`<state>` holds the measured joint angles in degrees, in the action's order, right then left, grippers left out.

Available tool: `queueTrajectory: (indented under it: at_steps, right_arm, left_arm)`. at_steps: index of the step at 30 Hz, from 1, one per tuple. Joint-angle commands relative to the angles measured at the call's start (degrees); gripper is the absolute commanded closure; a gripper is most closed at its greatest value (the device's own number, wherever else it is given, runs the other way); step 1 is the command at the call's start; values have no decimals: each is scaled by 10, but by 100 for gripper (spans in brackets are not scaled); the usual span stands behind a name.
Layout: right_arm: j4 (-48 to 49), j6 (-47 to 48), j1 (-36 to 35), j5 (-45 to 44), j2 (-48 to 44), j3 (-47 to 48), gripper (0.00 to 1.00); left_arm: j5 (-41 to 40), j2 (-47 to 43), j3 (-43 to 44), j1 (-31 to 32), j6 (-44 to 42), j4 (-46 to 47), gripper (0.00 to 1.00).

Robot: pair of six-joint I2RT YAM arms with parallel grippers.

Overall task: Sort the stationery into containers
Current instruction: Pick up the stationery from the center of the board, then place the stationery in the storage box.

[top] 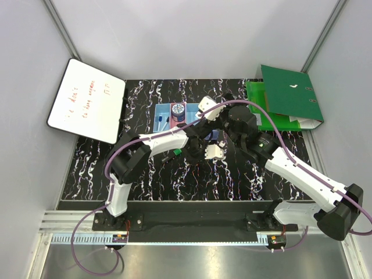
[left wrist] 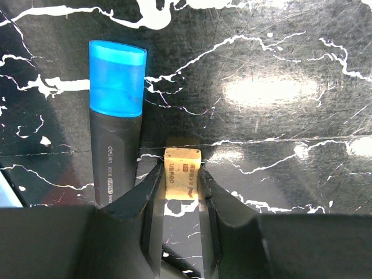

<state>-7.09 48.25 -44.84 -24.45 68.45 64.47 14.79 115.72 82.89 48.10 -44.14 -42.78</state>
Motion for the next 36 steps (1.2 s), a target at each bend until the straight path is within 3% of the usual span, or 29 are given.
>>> queueTrajectory:
  at_steps: [1, 11, 18, 27, 36]
  right_arm:
    - [16, -7, -2, 3, -3, 22, 3]
    - [58, -6, 13, -24, -16, 18, 4]
    - [66, -8, 24, -29, -22, 24, 4]
    - [66, -10, 33, -29, -27, 21, 4]
    - [64, -10, 34, -27, -27, 22, 4]
  left_arm:
    - [25, -23, 10, 2, 7, 5, 84]
    - [-12, -115, 6, -43, 101, -2, 87]
    - [-46, -128, 12, -98, 144, 1, 87]
    - [-83, -57, 143, -171, 222, 7, 87]
    - [-122, 47, 266, -194, 271, 2, 86]
